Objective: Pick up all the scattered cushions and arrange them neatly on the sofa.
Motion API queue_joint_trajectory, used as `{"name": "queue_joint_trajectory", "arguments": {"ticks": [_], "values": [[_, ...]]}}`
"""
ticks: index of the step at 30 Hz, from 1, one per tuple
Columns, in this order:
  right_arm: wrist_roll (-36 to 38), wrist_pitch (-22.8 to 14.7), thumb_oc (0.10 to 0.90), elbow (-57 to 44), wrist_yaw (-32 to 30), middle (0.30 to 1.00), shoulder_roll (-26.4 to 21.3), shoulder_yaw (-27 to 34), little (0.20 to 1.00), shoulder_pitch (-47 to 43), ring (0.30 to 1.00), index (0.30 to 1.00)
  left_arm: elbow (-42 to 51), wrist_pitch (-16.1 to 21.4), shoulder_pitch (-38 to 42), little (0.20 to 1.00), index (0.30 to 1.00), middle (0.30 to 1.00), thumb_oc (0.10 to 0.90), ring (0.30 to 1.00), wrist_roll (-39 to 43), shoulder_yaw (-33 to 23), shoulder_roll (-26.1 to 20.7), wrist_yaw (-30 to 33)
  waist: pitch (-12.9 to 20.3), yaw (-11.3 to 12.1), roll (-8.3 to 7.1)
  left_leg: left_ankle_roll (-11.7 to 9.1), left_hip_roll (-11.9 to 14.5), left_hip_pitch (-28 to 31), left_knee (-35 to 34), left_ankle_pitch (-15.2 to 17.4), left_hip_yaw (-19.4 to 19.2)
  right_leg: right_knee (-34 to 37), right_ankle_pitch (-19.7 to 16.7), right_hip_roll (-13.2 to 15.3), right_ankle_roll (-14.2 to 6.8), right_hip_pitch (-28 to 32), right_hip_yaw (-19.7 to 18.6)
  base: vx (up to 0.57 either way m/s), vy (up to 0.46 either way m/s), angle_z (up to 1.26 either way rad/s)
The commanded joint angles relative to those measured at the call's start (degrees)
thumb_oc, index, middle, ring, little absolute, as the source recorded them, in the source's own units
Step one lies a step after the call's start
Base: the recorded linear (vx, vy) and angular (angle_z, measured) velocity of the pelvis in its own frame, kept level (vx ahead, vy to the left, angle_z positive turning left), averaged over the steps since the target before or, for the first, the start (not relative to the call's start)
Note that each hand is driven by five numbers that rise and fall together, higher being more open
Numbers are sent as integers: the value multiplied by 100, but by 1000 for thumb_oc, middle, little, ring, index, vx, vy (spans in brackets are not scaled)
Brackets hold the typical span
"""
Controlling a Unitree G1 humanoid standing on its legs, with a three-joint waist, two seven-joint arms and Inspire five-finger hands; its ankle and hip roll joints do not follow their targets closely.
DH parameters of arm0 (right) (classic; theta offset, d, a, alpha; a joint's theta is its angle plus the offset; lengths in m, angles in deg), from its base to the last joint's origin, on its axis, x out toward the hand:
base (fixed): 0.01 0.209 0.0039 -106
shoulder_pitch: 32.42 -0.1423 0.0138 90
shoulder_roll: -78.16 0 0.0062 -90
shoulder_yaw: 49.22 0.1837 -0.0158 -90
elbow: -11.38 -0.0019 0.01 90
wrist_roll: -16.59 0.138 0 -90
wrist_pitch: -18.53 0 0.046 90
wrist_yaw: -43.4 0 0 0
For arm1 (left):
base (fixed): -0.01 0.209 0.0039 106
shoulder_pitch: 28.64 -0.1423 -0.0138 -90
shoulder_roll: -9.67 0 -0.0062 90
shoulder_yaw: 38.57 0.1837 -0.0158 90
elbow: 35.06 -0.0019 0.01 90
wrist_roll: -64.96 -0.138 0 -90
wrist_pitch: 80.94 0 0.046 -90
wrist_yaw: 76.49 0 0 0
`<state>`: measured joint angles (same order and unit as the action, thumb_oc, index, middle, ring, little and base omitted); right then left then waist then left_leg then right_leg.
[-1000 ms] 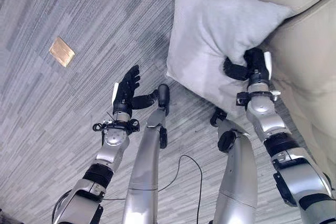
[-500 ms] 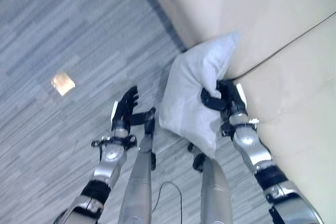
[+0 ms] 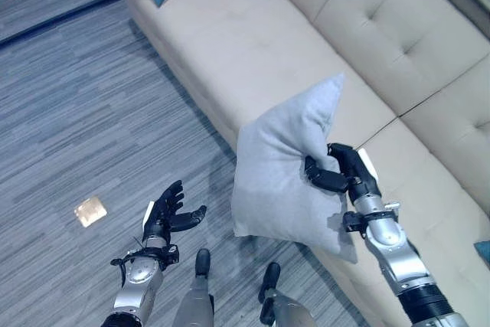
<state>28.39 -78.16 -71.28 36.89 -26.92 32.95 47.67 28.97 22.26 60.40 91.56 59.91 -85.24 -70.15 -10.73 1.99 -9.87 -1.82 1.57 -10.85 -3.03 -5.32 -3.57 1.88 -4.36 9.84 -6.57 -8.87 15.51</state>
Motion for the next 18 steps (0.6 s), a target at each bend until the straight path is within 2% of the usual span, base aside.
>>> {"name": "queue_joint_trajectory", "arguments": {"ticks": [1, 2, 8, 9, 13, 18], "values": [[285, -951, 400, -813, -68, 300, -274, 543, 300, -650, 300, 300, 180, 292, 159, 900, 900, 900, 800, 900, 486, -47, 222, -289, 746, 19, 115, -176, 83, 236, 66, 538, 180, -290, 32, 42, -384, 33, 92, 148, 52, -16], [611, -998, 400, -1044, 139, 300, -318, 597, 300, -700, 300, 300, 378, 261, 114, 900, 900, 900, 800, 900, 780, -82, 283, -483, 927, 7, 115, -171, 89, 563, -94, 563, 59, -182, 53, -12, -390, 275, 45, 116, 38, -13], [1258, -1031, 400, -1235, 514, 300, -591, 512, 300, -1169, 300, 300, 733, 242, 189, 900, 900, 900, 800, 900, 1509, -123, 369, -882, 1193, -10, 77, -174, 118, 1010, -197, 664, -111, -27, 71, -105, -405, 633, -43, 99, 30, -17], [1548, -1052, 400, -1291, 618, 300, -590, 492, 300, -1315, 300, 300, 830, 266, 236, 900, 900, 900, 800, 900, 1656, -119, 372, -964, 1264, -17, 60, -179, 138, 1096, -197, 703, -171, 21, 63, -121, -411, 713, -73, 79, 9, -9], [2120, -1105, 400, -1409, 833, 300, -578, 407, 300, -1623, 300, 300, 881, 280, 363, 900, 900, 900, 800, 900, 1617, -102, 265, -1044, 1375, -47, 50, -185, 157, 1215, -197, 752, -264, 32, 69, -156, -412, 765, -136, 55, 7, -18], [2428, -1126, 400, -1498, 975, 300, -562, 255, 300, -1911, 300, 300, 759, 318, 451, 900, 900, 900, 800, 900, 1488, -113, 175, -1044, 1453, -89, 68, -194, 178, 1327, -197, 799, -396, 93, 51, -167, -419, 836, -208, 33, 16, -21]]}}
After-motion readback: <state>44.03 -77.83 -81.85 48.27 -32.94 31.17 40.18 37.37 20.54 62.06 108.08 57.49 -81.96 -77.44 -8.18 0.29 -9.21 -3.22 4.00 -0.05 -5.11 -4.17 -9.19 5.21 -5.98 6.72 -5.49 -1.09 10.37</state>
